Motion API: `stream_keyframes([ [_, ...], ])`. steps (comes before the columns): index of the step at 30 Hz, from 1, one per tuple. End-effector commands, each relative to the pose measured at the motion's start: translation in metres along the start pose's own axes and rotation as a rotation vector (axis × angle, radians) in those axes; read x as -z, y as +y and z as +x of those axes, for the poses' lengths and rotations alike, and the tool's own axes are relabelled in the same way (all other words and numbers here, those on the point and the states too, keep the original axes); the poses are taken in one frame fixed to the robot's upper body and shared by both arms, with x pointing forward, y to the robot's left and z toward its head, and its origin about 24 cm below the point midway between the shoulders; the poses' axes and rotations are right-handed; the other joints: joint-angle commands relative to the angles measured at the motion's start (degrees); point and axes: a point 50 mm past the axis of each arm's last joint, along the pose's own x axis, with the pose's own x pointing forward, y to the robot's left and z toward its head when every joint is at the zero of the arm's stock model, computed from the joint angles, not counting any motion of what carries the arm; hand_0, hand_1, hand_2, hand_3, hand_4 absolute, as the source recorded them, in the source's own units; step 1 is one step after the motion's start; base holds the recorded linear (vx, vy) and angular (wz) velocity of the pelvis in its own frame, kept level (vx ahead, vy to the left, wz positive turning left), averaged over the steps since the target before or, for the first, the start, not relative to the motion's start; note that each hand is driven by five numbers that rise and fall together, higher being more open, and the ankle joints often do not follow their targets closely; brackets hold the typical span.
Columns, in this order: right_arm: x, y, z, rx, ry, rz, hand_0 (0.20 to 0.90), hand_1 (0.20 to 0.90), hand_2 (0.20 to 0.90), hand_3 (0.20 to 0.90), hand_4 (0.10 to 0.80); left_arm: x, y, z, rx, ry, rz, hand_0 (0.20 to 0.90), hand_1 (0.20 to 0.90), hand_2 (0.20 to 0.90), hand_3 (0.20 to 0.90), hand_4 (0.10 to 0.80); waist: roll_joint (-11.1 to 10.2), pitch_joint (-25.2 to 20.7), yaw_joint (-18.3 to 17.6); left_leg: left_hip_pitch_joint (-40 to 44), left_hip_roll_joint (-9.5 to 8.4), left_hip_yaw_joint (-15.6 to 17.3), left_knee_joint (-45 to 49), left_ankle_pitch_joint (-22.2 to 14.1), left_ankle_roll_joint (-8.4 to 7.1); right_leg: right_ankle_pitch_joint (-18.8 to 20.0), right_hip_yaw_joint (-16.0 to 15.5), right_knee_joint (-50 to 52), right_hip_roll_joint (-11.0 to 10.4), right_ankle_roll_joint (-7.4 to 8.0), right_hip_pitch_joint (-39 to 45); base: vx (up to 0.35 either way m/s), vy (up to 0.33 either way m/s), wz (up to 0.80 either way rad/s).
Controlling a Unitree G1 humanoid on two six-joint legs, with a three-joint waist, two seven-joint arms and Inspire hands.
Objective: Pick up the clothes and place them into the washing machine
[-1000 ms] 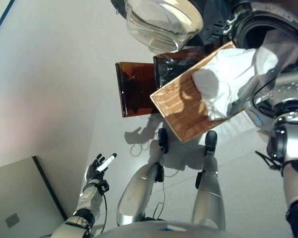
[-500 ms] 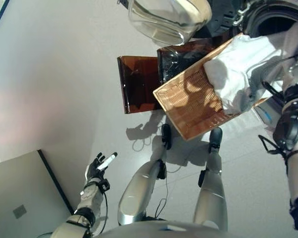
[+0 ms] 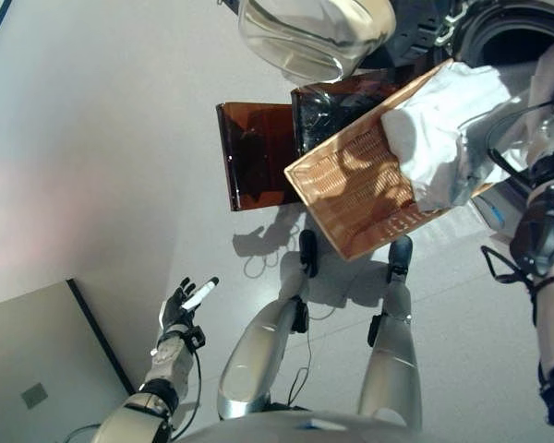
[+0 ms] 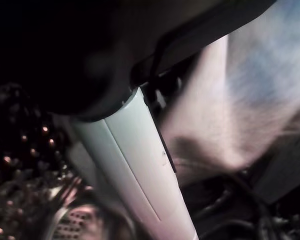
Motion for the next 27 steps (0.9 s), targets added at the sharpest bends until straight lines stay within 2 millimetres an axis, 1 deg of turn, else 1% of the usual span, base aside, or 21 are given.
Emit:
stream_keyframes([
  [1,-0.086,0.071,-0.012,-0.332,-0.313,-0.082,0.9,0.9,0.9,0.9,0.8,0.01,0.049,-0.005,-0.171,0.05,0.057,0.9,0.9,0.9,0.9,0.8,0.41,-5.69,0.9,3.42,1.78,-2.16,-0.5,-3.65,-7.1,-4.84,-3.07,6.29,2.95,0.16,1.1,0.0,0.0,0.0],
  [2,-0.086,0.071,-0.012,-0.332,-0.313,-0.082,0.9,0.9,0.9,0.9,0.8,0.01,0.049,-0.005,-0.171,0.05,0.057,0.9,0.9,0.9,0.9,0.8,0.41,-5.69,0.9,3.42,1.78,-2.16,-0.5,-3.65,-7.1,-4.84,-3.07,6.29,2.95,0.16,1.1,0.0,0.0,0.0],
  [4,-0.077,0.061,-0.004,-0.309,-0.301,-0.323,0.9,0.9,0.9,0.9,0.8,0.009,0.053,-0.005,-0.166,0.049,0.069,0.9,0.9,0.9,0.9,0.8,-0.21,-5.53,1.06,3.85,1.86,-2.03,-0.5,-3.99,-7.08,-5.25,-3.23,6.42,3.05,0.11,1.46,0.0,0.0,0.0],
  [5,-0.078,0.062,-0.005,-0.312,-0.301,-0.324,0.9,0.9,0.9,0.9,0.8,0.009,0.052,-0.005,-0.164,0.049,0.067,0.9,0.9,0.9,0.9,0.8,-0.17,-5.4,0.98,3.62,1.84,-1.98,-0.5,-3.52,-7.05,-4.82,-3.21,6.38,3.04,0.04,1.24,0.0,0.0,0.0],
  [7,-0.075,0.056,-0.001,-0.289,-0.295,-0.402,0.9,0.9,0.9,0.9,0.8,0.007,0.052,-0.004,-0.156,0.044,0.071,0.9,0.9,0.9,0.9,0.8,-0.45,-5.3,0.96,3.57,1.91,-1.98,-0.5,-3.38,-7.01,-4.78,-3.35,6.37,3.04,0.03,1.24,-0.02,-0.003,-0.01],
  [9,-0.068,0.048,0.002,-0.284,-0.268,-0.447,0.9,0.9,0.9,0.9,0.8,0.005,0.053,-0.003,-0.154,0.039,0.072,0.9,0.9,0.9,0.9,0.8,-0.8,-5.08,0.87,3.64,2.09,-1.92,-0.5,-3.27,-7.03,-4.7,-3.45,6.29,3.0,0.04,1.4,0.0,0.0,0.0],
  [11,-0.068,0.047,0.002,-0.283,-0.266,-0.447,0.9,0.9,0.9,0.9,0.8,0.005,0.053,-0.003,-0.156,0.039,0.073,0.9,0.9,0.9,0.9,0.8,-0.88,-5.07,0.87,3.69,2.09,-1.91,-0.5,-3.27,-7.03,-4.68,-3.44,6.25,2.99,0.03,1.47,0.0,0.0,0.0],
  [13,-0.061,0.035,0.008,-0.283,-0.228,-0.461,0.9,0.9,0.9,0.9,0.8,0.004,0.053,-0.003,-0.156,0.038,0.063,0.9,0.9,0.9,0.9,0.8,-1.35,-4.95,0.69,3.84,2.12,-1.84,-0.5,-3.26,-6.98,-4.59,-3.43,6.05,3.05,0.04,1.78,0.0,0.0,0.0],
  [15,-0.055,0.025,0.011,-0.27,-0.217,-0.528,0.9,0.9,0.9,0.9,0.8,0.005,0.054,-0.003,-0.157,0.044,0.064,0.9,0.9,0.9,0.9,0.8,-1.64,-4.94,0.67,3.98,2.13,-1.81,-0.5,-3.21,-6.97,-4.61,-3.44,6.08,3.08,-0.01,1.91,0.0,0.0,0.0],
  [16,-0.055,0.025,0.011,-0.27,-0.217,-0.528,0.9,0.9,0.9,0.9,0.8,0.005,0.055,-0.003,-0.157,0.044,0.064,0.9,0.9,0.9,0.9,0.8,-1.66,-4.94,0.67,3.99,2.13,-1.81,-0.5,-3.21,-6.97,-4.61,-3.44,6.08,3.08,-0.01,1.92,0.0,0.0,0.0],
  [17,-0.047,0.015,0.013,-0.253,-0.208,-0.622,0.9,0.9,0.9,0.9,0.8,0.003,0.054,-0.003,-0.158,0.037,0.058,0.9,0.9,0.9,0.9,0.8,-2.05,-4.81,0.55,4.07,2.2,-1.8,-0.5,-3.16,-6.94,-4.59,-3.33,6.14,3.18,-0.12,2.01,0.0,0.0,0.0],
  [19,-0.04,0.005,0.015,-0.22,-0.218,-0.742,0.9,0.9,0.9,0.9,0.8,0.002,0.054,-0.002,-0.161,0.036,0.06,0.9,0.9,0.9,0.9,0.8,-2.34,-4.75,0.46,4.19,2.2,-1.77,-0.5,-3.11,-6.88,-4.58,-3.25,6.14,3.3,-0.21,2.19,-0.004,0.001,-0.02],
  [20,-0.032,0.0,0.015,-0.216,-0.214,-0.811,0.9,0.9,0.9,0.9,0.8,0.001,0.054,-0.002,-0.163,0.036,0.062,0.9,0.9,0.9,0.9,0.8,-2.48,-4.72,0.4,4.27,2.21,-1.71,-0.5,-3.11,-6.85,-4.58,-3.26,6.13,3.36,-0.25,2.3,-0.008,-0.006,-0.05],
  [24,-0.006,-0.015,0.011,-0.225,-0.194,-0.917,0.9,0.9,0.9,0.9,0.8,-0.003,0.051,0.0,-0.177,0.017,0.037,0.9,0.9,0.9,0.9,0.8,-3.26,-4.39,-0.08,4.53,2.28,-1.56,-0.5,-3.14,-6.74,-4.26,-3.17,5.95,3.49,-0.35,2.63,-0.002,-0.001,-0.01],
  [26,0.005,-0.028,0.011,-0.229,-0.166,-0.949,0.9,0.9,0.9,0.9,0.8,-0.003,0.052,0.0,-0.187,0.02,0.03,0.9,0.9,0.9,0.9,0.8,-3.72,-4.23,-0.35,4.58,2.35,-1.65,-0.5,-3.15,-6.72,-4.18,-3.22,5.74,3.61,-0.38,2.9,0.001,0.0,0.02],
  [27,0.014,-0.038,0.01,-0.235,-0.151,-0.981,0.9,0.9,0.9,0.9,0.8,-0.003,0.052,0.0,-0.193,0.019,0.024,0.9,0.9,0.9,0.9,0.8,-4.08,-4.16,-0.57,4.74,2.41,-1.65,-0.5,-3.16,-6.73,-4.12,-3.25,5.65,3.65,-0.41,3.1,0.008,-0.008,-0.06],
])
